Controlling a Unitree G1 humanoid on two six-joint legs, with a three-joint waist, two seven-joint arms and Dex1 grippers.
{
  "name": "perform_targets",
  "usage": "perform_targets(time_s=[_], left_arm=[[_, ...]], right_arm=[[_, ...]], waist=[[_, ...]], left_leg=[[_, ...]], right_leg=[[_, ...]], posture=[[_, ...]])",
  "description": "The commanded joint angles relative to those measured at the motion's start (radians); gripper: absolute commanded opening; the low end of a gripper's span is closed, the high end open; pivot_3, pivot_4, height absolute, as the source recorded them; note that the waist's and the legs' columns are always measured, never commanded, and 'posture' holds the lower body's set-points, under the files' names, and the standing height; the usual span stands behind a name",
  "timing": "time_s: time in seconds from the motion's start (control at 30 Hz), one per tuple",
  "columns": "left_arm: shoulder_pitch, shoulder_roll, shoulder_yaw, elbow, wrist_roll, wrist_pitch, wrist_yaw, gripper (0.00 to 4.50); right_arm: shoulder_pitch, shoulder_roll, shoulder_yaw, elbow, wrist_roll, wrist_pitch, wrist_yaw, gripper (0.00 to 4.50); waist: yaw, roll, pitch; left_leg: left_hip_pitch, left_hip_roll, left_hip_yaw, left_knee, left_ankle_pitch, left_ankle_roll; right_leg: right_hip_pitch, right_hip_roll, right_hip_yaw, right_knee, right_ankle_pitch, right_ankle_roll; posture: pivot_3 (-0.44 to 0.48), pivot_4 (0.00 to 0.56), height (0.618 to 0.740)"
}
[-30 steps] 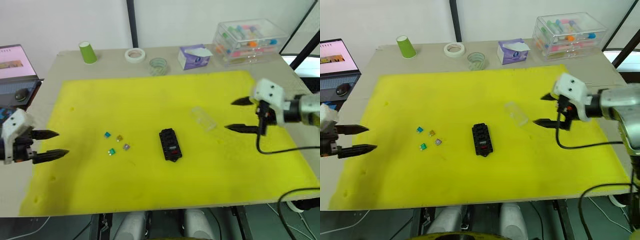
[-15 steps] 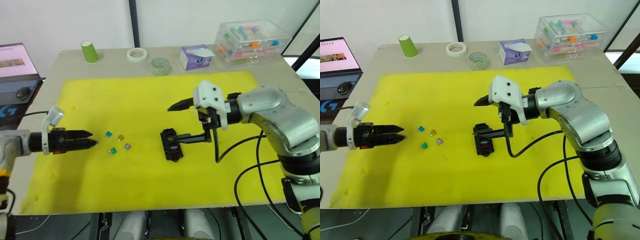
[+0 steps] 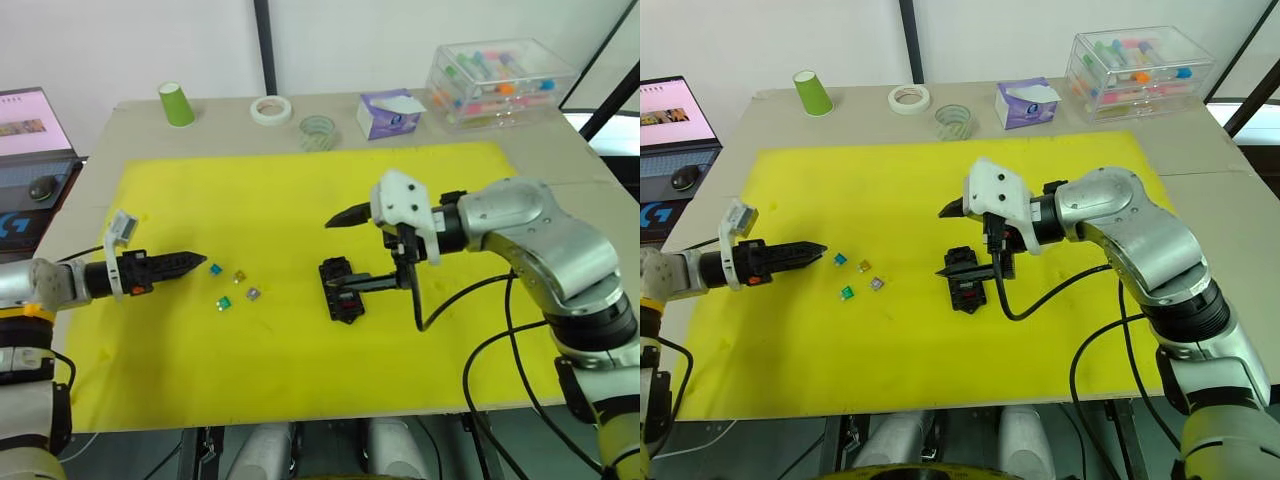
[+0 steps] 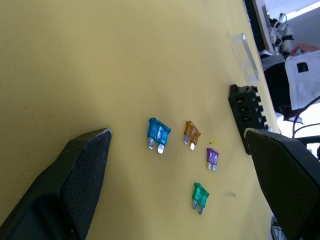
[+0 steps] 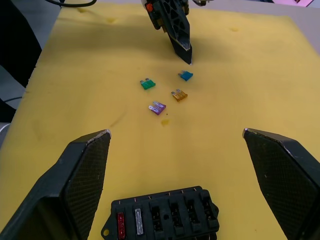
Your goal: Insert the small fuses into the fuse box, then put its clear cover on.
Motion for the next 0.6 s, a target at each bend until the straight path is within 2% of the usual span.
perform_targets(time_s=[0.03, 0.6], left_arm=[[0.005, -0.03, -0.048, 0.012, 0.023, -0.006, -0.021, 4.5], [-0.034, -0.092, -0.117, 0.001, 0.062, 0.001, -0.09, 4.5]], right_arm=[[-0.02, -0.013, -0.011, -0.041, -0.006, -0.008, -0.004, 4.48], [0.008, -0.049, 0.001, -0.085, -0.026, 0.035, -0.036, 4.48]], waist=[[0.003, 0.0, 0.0], [0.015, 0.0, -0.001]], left_leg=[[0.0, 0.0, 0.0, 0.0, 0.0, 0.0], [0.0, -0.002, -0.001, 0.002, 0.0, 0.0]], right_leg=[[0.0, 0.0, 0.0, 0.0, 0.0, 0.0], [0.002, -0.001, 0.0, 0.0, 0.0, 0.0]], posture=[[0.0, 0.15, 0.74], [0.0, 0.15, 0.74]])
